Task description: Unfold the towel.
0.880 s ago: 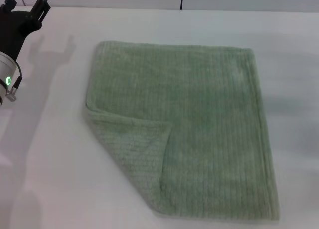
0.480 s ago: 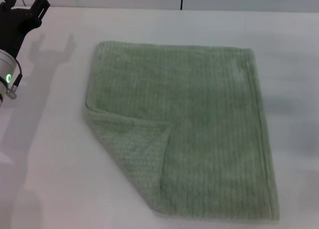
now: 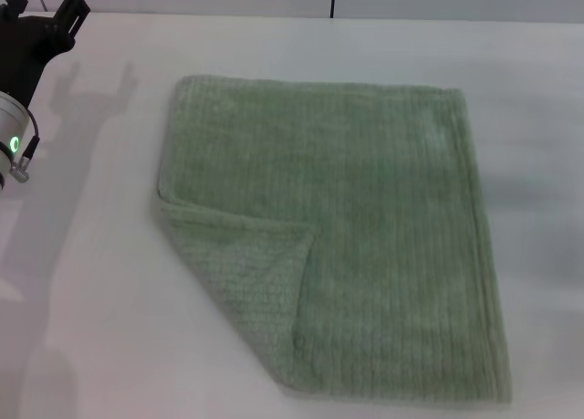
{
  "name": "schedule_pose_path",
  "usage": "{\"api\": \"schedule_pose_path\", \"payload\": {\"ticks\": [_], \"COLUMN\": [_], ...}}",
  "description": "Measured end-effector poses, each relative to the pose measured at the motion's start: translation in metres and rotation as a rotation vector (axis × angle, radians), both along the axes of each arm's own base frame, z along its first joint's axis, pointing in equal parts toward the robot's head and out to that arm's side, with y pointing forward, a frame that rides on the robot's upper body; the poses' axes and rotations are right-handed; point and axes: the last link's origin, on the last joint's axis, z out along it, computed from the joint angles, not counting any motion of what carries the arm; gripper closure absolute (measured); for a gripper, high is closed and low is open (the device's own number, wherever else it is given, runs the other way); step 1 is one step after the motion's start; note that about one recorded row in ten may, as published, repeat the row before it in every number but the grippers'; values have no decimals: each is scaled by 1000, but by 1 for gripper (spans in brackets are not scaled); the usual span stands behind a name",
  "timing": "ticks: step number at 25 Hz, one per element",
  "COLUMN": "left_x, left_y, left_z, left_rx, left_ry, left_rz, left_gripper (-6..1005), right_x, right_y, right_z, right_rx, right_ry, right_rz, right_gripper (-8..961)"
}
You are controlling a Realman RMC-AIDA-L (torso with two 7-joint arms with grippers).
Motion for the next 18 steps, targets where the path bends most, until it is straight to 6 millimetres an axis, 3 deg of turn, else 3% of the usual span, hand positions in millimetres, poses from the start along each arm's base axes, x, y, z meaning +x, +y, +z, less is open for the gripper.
{"api": "schedule_pose_path", "payload": {"ticks": [18], "left_x": [17], "left_y": [16], "left_z": [7], "left_rx": [17], "left_ry": [12], "left_rz": [-49], "left_gripper": [160], "right_x": [-21], "right_y": [10], "right_z": [-12], "right_rx": [-33], "right_ry": [38], "right_rz": [52], "right_gripper": [276]}}
